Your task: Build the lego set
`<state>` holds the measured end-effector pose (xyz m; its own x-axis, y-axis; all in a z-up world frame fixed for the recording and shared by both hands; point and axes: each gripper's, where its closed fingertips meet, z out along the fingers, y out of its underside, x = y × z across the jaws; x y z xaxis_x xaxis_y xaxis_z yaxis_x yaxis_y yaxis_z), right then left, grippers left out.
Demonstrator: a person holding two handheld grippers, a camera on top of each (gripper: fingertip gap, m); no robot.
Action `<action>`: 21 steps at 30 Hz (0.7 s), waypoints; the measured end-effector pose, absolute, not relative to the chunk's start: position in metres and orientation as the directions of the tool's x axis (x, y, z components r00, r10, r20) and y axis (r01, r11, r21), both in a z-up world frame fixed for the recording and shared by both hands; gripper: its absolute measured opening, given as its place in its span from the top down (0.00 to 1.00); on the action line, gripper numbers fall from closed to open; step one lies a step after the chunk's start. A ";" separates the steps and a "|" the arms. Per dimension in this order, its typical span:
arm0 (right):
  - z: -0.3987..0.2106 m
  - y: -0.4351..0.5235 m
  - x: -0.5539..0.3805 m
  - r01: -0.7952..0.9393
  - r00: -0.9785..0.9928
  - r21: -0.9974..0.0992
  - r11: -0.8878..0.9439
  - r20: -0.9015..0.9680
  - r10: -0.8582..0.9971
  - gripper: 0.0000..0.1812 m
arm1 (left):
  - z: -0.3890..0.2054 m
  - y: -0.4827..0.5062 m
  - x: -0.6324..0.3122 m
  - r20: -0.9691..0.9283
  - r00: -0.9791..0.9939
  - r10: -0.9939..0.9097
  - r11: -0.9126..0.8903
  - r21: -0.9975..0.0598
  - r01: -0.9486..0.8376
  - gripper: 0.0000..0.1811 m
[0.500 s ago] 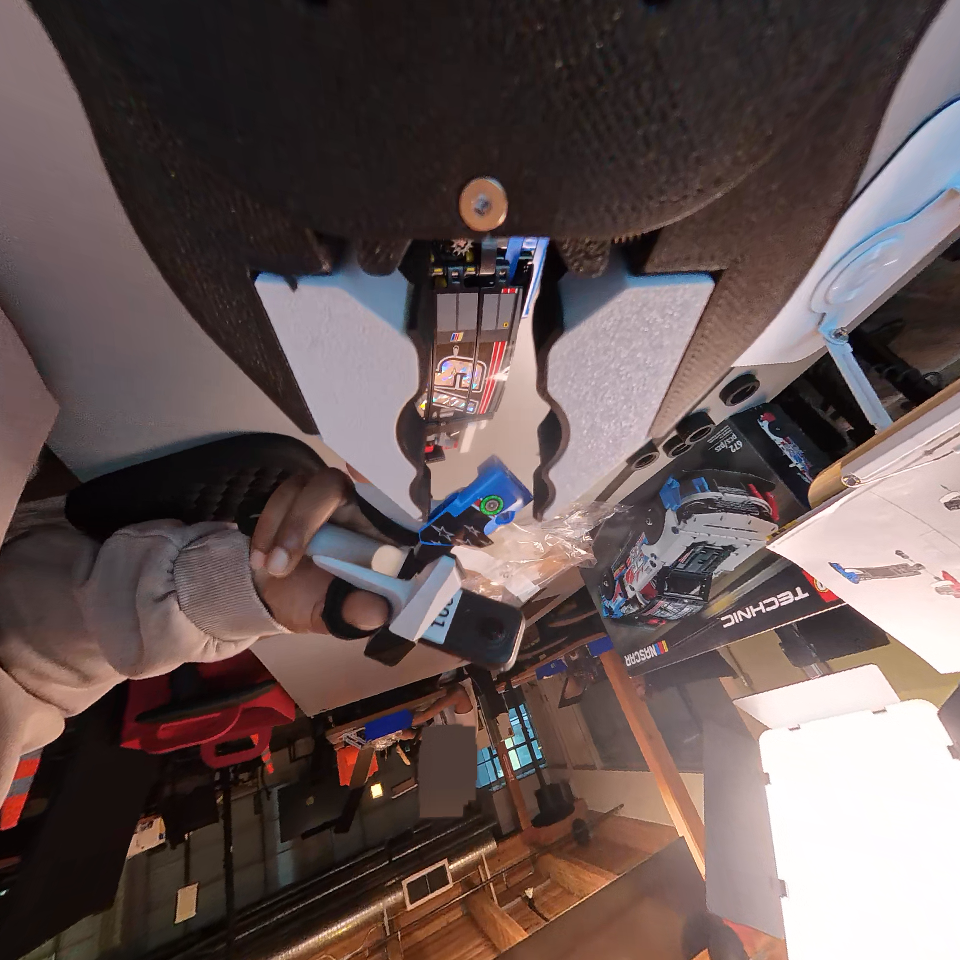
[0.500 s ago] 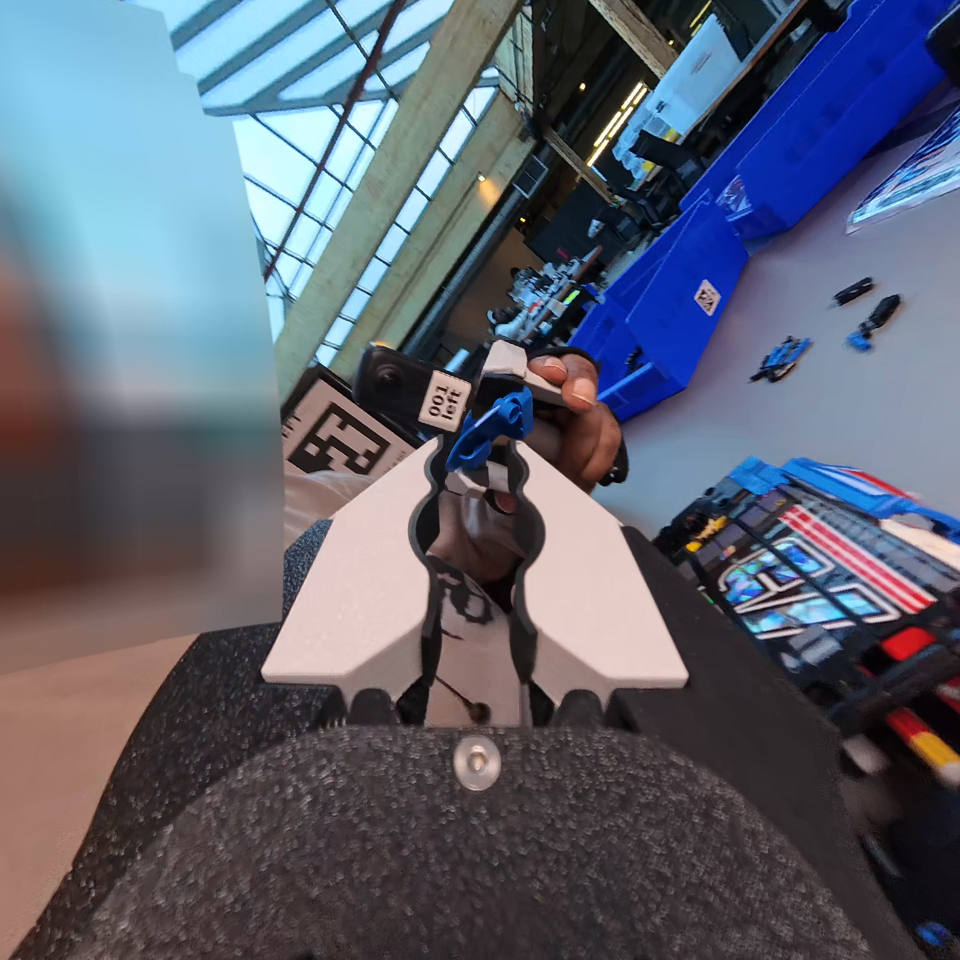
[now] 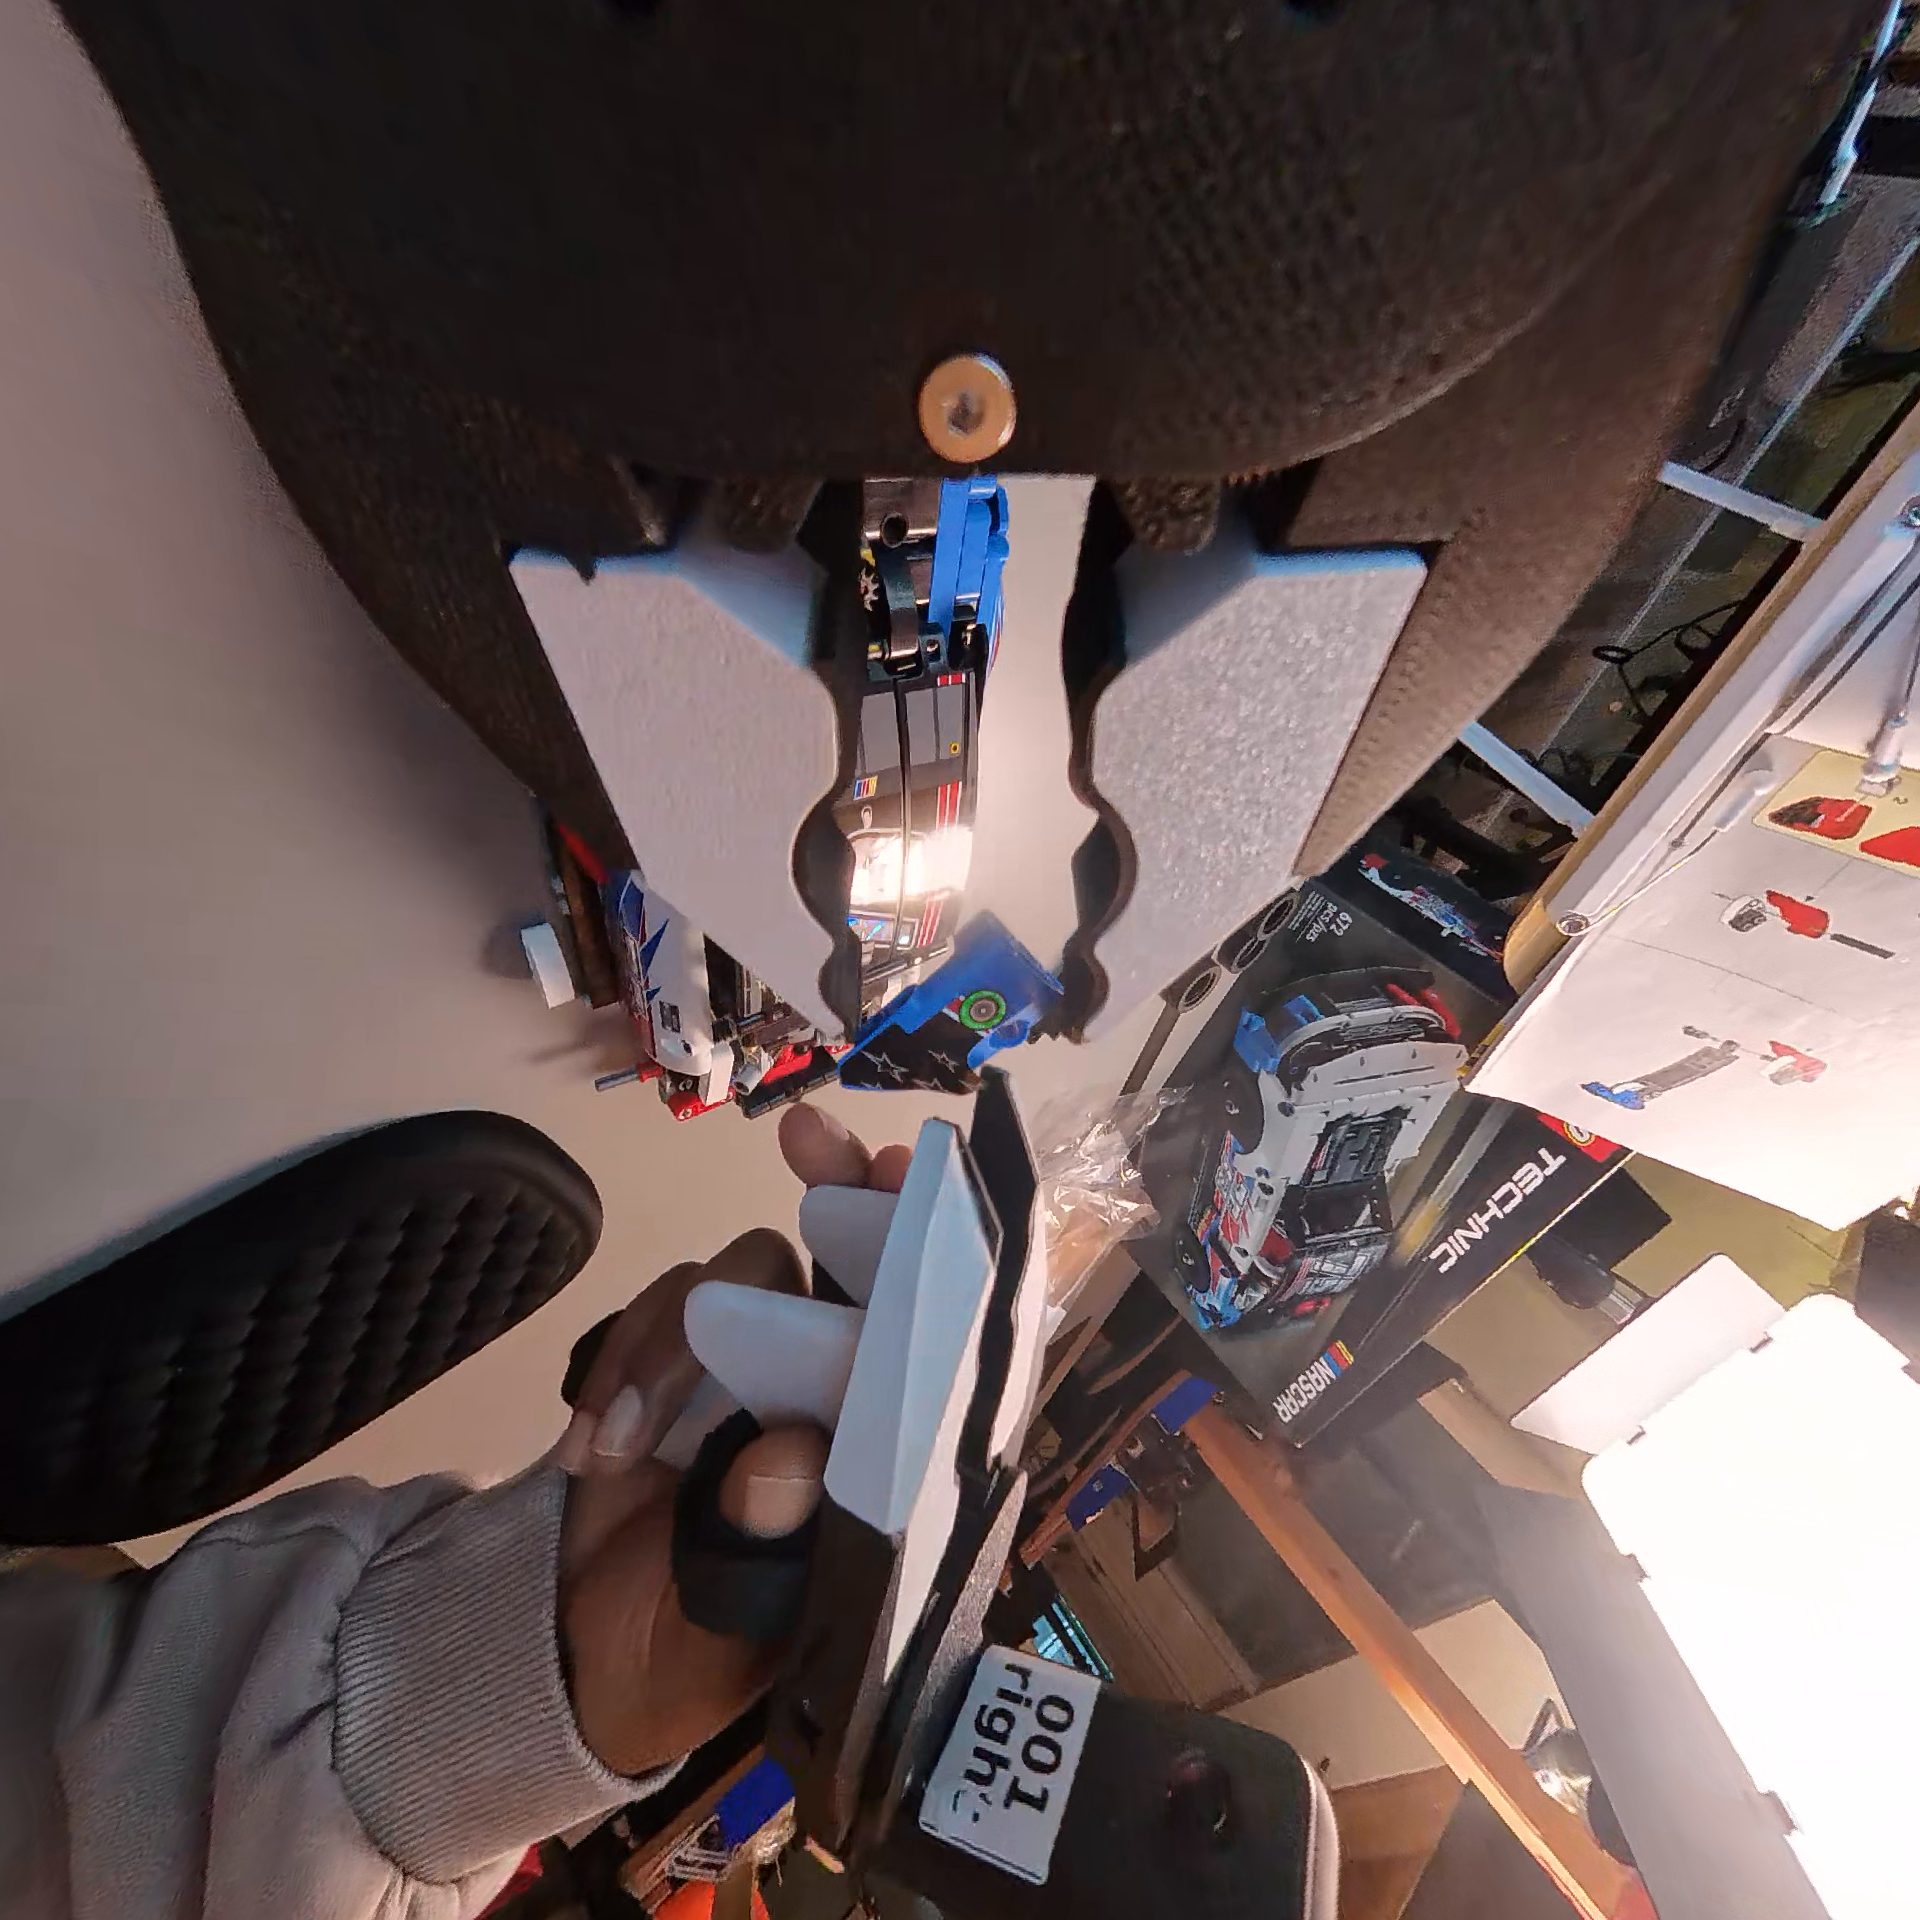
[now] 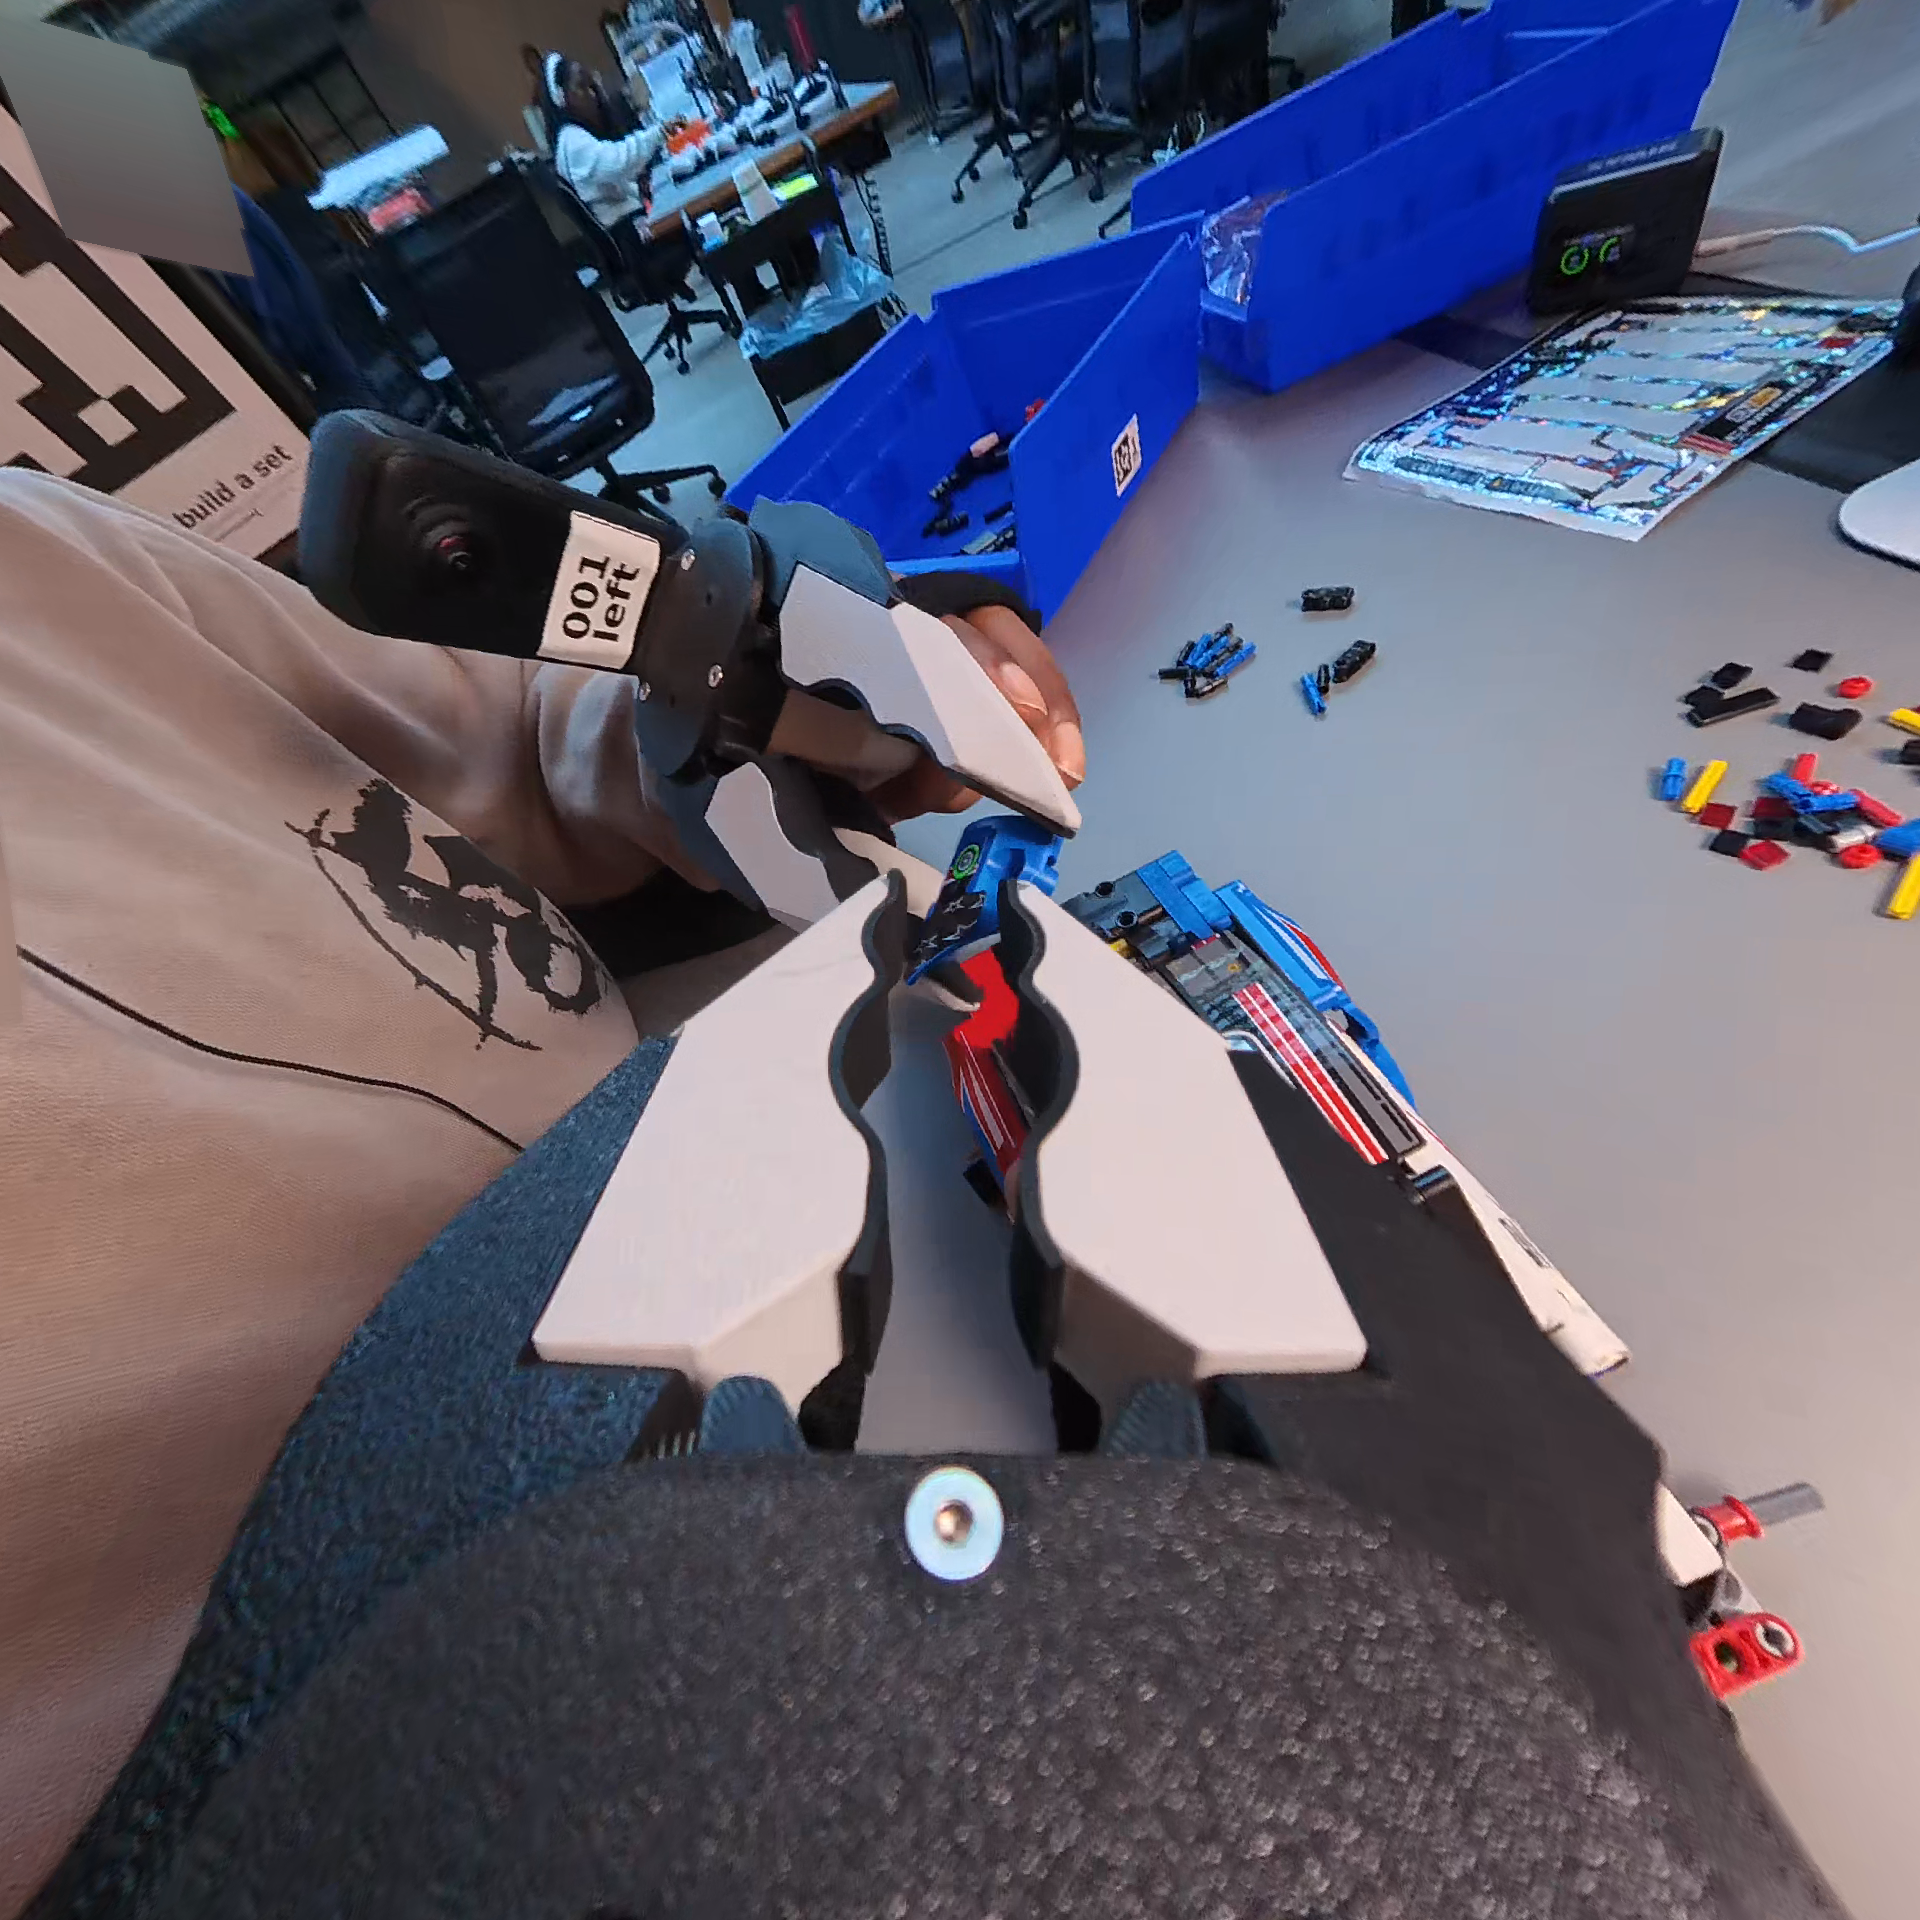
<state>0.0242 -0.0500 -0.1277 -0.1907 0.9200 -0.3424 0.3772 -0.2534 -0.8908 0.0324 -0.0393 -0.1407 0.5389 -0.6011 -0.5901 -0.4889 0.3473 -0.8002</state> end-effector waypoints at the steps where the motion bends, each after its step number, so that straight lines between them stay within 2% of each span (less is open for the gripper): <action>1: -0.129 -0.049 0.024 0.379 -0.186 -0.889 -0.256 -0.345 0.920 0.92 | -0.141 -0.039 0.032 -0.590 0.539 -0.601 0.346 -0.800 -0.491 0.80; 11: -0.129 -0.052 0.021 0.360 -0.210 -0.885 -0.294 -0.384 0.899 1.00 | -0.143 -0.037 0.030 -0.534 0.555 -0.637 0.306 -0.837 -0.454 0.80; 16: -0.116 -0.049 0.019 0.258 -0.239 -0.908 -0.329 -0.390 0.889 1.00 | -0.131 -0.039 0.028 -0.316 0.601 -0.734 0.201 -0.947 -0.252 0.80; 21: -0.107 -0.044 0.017 0.164 -0.250 -0.918 -0.361 -0.393 0.885 1.00 | -0.126 -0.036 0.026 -0.069 0.592 -0.803 0.050 -0.998 -0.048 0.75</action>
